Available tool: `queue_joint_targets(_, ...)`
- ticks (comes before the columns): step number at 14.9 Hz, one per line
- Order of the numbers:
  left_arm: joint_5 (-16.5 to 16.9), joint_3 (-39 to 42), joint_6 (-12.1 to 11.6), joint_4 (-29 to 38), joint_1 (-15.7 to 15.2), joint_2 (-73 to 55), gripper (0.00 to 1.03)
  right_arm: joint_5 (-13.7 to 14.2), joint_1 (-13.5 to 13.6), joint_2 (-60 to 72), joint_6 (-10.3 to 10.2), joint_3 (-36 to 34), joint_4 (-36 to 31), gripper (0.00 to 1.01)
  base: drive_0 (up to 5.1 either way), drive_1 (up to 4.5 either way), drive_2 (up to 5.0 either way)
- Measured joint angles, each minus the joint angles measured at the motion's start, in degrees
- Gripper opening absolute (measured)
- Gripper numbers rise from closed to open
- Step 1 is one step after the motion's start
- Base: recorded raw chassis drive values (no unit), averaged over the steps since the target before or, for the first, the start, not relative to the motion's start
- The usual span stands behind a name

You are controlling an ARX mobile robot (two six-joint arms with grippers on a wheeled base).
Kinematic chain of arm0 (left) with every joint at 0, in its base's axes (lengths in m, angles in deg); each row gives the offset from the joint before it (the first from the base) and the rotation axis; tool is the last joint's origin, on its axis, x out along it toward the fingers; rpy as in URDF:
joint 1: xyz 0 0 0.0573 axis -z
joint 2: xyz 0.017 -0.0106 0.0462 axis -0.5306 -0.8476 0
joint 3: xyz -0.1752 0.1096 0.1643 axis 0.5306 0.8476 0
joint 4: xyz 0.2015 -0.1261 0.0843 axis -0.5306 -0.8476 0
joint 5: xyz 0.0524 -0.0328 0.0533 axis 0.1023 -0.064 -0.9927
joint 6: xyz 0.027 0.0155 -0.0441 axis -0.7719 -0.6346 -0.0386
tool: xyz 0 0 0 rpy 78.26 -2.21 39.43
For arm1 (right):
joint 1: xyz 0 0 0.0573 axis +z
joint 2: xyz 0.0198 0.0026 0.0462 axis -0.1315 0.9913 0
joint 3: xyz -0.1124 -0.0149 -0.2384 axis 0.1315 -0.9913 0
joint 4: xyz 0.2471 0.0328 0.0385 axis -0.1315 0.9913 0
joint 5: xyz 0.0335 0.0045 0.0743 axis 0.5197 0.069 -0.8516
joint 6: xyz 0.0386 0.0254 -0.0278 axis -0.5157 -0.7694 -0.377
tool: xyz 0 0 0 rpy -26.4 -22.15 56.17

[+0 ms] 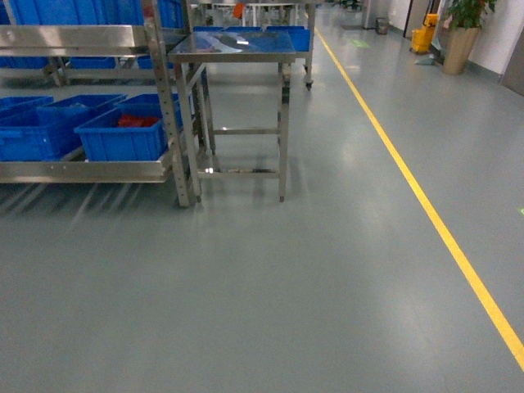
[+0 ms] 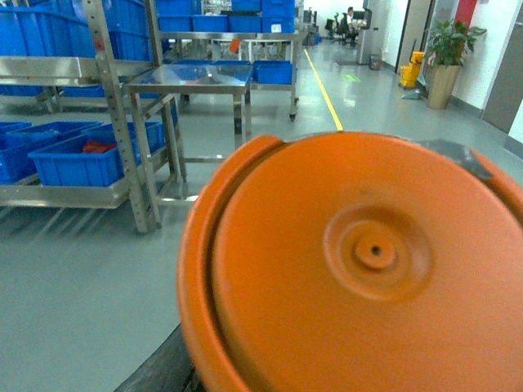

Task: Sort blue parts and orange caps into right shelf containers

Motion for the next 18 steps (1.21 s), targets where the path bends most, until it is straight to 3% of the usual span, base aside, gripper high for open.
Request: queue_joint_targets(18, -0.07, 0.0, 0.0, 0.17, 0.0, 0.0, 0.42, 0.0, 0.0, -0.02, 0.0, 0.0, -0.37, 0.44, 0.0, 4.32, -4.3)
